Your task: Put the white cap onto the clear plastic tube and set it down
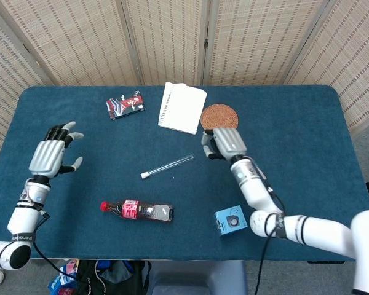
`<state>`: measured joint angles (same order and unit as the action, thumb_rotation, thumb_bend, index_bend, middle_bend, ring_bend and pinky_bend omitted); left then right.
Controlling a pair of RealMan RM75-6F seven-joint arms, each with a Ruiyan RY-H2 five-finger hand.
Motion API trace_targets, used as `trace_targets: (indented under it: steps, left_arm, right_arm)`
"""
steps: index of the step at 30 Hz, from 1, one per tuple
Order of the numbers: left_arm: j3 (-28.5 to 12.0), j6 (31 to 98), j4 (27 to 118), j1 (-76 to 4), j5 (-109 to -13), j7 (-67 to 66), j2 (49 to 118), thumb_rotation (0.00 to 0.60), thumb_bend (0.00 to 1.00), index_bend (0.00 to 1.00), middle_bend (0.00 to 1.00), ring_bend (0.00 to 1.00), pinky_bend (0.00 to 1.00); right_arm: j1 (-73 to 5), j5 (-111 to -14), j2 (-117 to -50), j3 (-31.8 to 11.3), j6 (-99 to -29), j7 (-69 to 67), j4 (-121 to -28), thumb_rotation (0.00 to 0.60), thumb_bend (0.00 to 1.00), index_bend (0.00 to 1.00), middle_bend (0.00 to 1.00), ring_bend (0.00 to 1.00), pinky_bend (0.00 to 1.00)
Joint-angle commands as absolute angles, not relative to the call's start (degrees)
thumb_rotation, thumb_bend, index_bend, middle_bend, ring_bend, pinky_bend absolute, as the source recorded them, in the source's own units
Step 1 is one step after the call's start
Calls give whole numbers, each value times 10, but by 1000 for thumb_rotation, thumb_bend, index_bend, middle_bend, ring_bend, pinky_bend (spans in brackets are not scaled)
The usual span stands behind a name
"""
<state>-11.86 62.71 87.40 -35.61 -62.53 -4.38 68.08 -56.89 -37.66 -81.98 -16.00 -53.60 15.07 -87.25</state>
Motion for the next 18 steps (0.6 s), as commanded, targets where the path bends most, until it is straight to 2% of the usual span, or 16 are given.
trace_targets:
  steps: [1, 7, 11, 12, 16, 18]
  left_arm:
    - [-110, 638, 854, -336, -628, -27, 682, 600, 320, 270, 58, 75, 0]
    - [-103, 692, 829, -289, -646, 9, 685, 600, 321, 253, 79, 75, 0]
    - [-92, 723, 833, -255, -653, 11, 676, 600, 321, 245, 84, 75, 0]
    - [-88, 728, 839, -244, -651, 12, 671, 600, 320, 239, 84, 75, 0]
    - [-74, 739, 869, -211, -645, 8, 652, 600, 321, 208, 84, 72, 0]
    - [-62, 753, 881, -195, -655, -2, 648, 600, 321, 190, 81, 60, 0]
  right_arm:
    - [-479, -488, -742, -122, -625, 104, -947, 600, 444, 540, 793, 806, 1000]
    - [-378, -601, -680, -75, -731, 65, -990, 600, 444, 596, 785, 800, 1000]
    - [-315, -657, -652, -44, -794, 51, -1007, 600, 444, 598, 753, 752, 981]
    - [-297, -671, -648, -34, -810, 46, -1008, 600, 444, 598, 735, 725, 941]
    - [-244, -707, -635, -4, -842, 25, -1008, 600, 444, 598, 626, 584, 664]
    - [-222, -722, -625, 10, -851, 19, -1007, 600, 443, 597, 577, 525, 594]
